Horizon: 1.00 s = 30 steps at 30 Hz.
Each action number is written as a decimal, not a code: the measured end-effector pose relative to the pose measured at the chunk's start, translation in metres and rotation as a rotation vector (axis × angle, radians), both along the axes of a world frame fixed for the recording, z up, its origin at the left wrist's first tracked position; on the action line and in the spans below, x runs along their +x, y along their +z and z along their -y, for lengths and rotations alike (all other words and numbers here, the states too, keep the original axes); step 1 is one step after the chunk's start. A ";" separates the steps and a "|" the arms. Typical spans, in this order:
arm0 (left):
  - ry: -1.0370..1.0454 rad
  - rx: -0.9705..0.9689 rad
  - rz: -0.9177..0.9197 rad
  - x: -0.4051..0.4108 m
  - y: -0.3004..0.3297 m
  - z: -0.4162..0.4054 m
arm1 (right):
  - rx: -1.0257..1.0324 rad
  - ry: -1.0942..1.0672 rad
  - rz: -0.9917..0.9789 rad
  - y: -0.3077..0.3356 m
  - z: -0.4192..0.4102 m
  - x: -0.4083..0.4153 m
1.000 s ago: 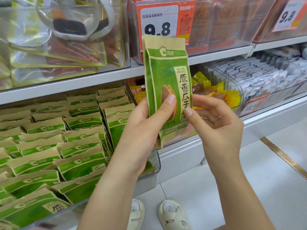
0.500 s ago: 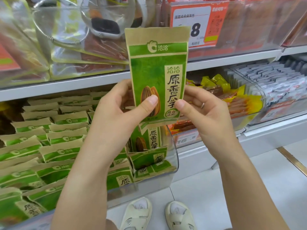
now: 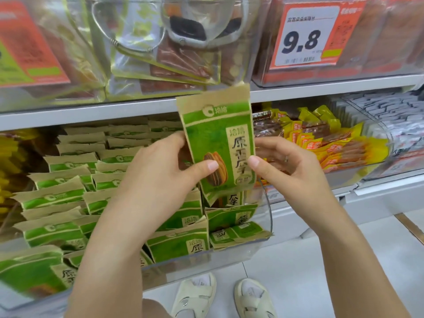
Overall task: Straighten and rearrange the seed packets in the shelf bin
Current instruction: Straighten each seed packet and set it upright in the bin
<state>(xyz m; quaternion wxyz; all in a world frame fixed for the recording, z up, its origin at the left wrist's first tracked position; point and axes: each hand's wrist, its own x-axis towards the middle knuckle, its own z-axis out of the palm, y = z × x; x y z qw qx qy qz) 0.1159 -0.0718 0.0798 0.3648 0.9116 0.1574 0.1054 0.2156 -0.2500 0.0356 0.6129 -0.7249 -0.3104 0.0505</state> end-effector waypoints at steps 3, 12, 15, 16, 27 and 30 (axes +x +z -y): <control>-0.006 0.151 -0.150 0.002 -0.005 0.002 | -0.079 0.004 0.037 -0.006 -0.002 0.002; 0.050 0.077 0.095 0.007 -0.011 0.007 | -0.103 -0.062 0.041 -0.013 -0.005 0.007; 0.063 0.148 0.075 0.009 -0.014 0.012 | -0.132 -0.100 0.076 -0.015 -0.008 0.008; 0.066 0.177 0.073 0.010 -0.013 0.013 | -0.142 -0.116 0.089 -0.015 -0.008 0.009; -0.272 0.422 -0.284 -0.001 -0.002 0.027 | -0.265 -0.185 0.179 -0.021 -0.010 0.017; -0.220 0.458 -0.277 0.004 -0.008 0.028 | -0.200 -0.164 0.125 -0.023 -0.009 0.016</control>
